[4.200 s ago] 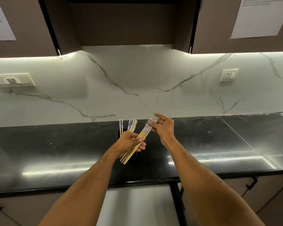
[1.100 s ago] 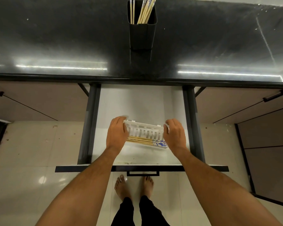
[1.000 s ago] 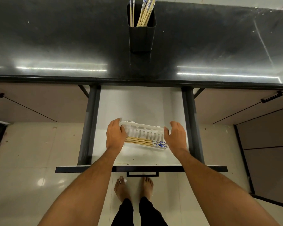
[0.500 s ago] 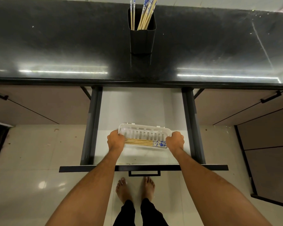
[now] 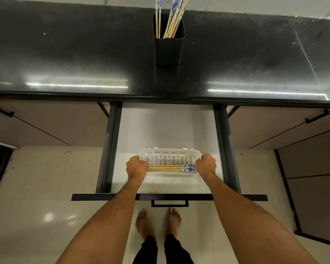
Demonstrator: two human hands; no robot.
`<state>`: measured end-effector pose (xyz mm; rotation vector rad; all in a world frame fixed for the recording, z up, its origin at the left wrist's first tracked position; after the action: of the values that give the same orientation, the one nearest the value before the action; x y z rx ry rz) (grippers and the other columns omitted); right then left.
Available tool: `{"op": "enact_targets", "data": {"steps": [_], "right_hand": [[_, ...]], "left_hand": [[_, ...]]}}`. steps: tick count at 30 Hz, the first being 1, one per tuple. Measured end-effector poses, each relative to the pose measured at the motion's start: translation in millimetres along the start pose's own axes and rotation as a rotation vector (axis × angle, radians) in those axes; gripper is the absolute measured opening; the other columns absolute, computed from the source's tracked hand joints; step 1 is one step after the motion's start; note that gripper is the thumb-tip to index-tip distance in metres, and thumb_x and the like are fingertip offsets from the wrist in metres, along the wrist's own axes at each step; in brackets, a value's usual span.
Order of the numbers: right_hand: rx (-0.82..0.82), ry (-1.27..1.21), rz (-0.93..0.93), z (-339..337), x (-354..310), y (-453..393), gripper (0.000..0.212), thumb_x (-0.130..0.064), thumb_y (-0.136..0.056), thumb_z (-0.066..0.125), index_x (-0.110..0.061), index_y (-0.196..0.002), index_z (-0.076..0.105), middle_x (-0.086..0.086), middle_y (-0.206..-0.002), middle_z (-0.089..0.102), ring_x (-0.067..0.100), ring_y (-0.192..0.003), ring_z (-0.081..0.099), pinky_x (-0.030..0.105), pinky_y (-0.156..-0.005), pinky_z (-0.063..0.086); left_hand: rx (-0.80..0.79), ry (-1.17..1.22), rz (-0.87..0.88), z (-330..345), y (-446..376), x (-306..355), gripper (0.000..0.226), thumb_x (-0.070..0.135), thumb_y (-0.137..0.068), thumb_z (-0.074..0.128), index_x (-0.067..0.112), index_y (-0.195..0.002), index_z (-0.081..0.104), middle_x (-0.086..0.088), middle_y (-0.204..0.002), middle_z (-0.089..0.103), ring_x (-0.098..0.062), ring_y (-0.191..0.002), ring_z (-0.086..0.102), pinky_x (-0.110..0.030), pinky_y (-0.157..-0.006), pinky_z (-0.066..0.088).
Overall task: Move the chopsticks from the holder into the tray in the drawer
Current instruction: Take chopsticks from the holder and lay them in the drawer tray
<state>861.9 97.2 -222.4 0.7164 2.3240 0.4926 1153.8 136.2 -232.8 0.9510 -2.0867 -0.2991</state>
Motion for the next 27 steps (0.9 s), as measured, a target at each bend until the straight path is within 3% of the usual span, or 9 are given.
{"op": "enact_targets", "data": {"steps": [7,14,18,20,23,27], "right_hand": [[-0.006,0.013,-0.003,0.2,0.2,3.6,0.016,-0.012,-0.096,0.067,-0.002,-0.108,0.067,0.017,-0.109,0.072,0.030,-0.093,0.072,0.038,-0.080,0.061],[-0.008,0.043,-0.015,-4.1,-3.2,2.7,0.017,-0.011,-0.096,0.066,-0.003,-0.111,0.066,0.016,-0.109,0.072,0.024,-0.084,0.067,0.036,-0.079,0.060],[-0.014,0.067,-0.033,-9.1,-5.9,5.0,0.016,-0.009,-0.096,0.063,-0.001,-0.109,0.067,0.015,-0.105,0.072,0.025,-0.085,0.068,0.031,-0.068,0.058],[0.008,0.087,-0.063,-17.2,-13.0,9.6,0.020,-0.011,-0.097,0.060,-0.001,-0.112,0.067,0.013,-0.104,0.070,0.024,-0.084,0.066,0.024,-0.061,0.051],[0.077,0.164,-0.180,-38.3,-37.3,15.0,0.024,-0.017,-0.099,0.057,-0.001,-0.114,0.065,0.014,-0.108,0.069,0.033,-0.099,0.067,0.031,-0.076,0.050],[0.169,0.245,-0.343,-72.9,-86.2,19.3,0.021,-0.017,-0.101,0.053,-0.002,-0.114,0.060,0.013,-0.111,0.063,0.030,-0.103,0.063,0.032,-0.078,0.047]], "left_hand": [[-0.020,-0.003,-0.005,-0.9,0.6,0.1,0.016,0.020,-0.102,0.058,0.008,-0.103,0.067,-0.006,-0.095,0.064,-0.019,-0.084,0.062,-0.033,-0.082,0.055],[-0.054,-0.023,-0.010,-1.6,1.0,0.6,0.011,0.016,-0.101,0.057,0.010,-0.095,0.064,-0.009,-0.096,0.067,-0.019,-0.081,0.061,-0.025,-0.069,0.049],[-0.061,-0.050,0.007,-4.2,0.0,3.2,0.012,0.016,-0.101,0.057,0.008,-0.099,0.066,-0.013,-0.104,0.071,-0.019,-0.081,0.062,-0.023,-0.065,0.049],[-0.039,-0.038,0.048,-10.7,1.1,12.9,0.020,0.017,-0.101,0.055,0.007,-0.114,0.066,-0.013,-0.111,0.071,-0.022,-0.089,0.066,-0.027,-0.069,0.053],[0.014,-0.035,0.160,-26.3,0.8,46.0,0.033,0.016,-0.100,0.052,0.002,-0.127,0.061,-0.017,-0.122,0.068,-0.032,-0.107,0.066,-0.037,-0.084,0.054],[0.093,-0.084,0.386,-53.7,0.0,113.5,0.040,0.020,-0.100,0.053,0.002,-0.135,0.054,-0.016,-0.132,0.062,-0.030,-0.120,0.060,-0.038,-0.097,0.051]]}}
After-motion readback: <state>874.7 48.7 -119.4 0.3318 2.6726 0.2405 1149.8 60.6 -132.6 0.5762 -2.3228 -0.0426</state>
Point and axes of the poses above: each hand's wrist, its own y-axis away from the middle knuckle, its own z-axis out of the palm, x = y × z, the point moved 5 cm from there along -y, towards the middle knuckle
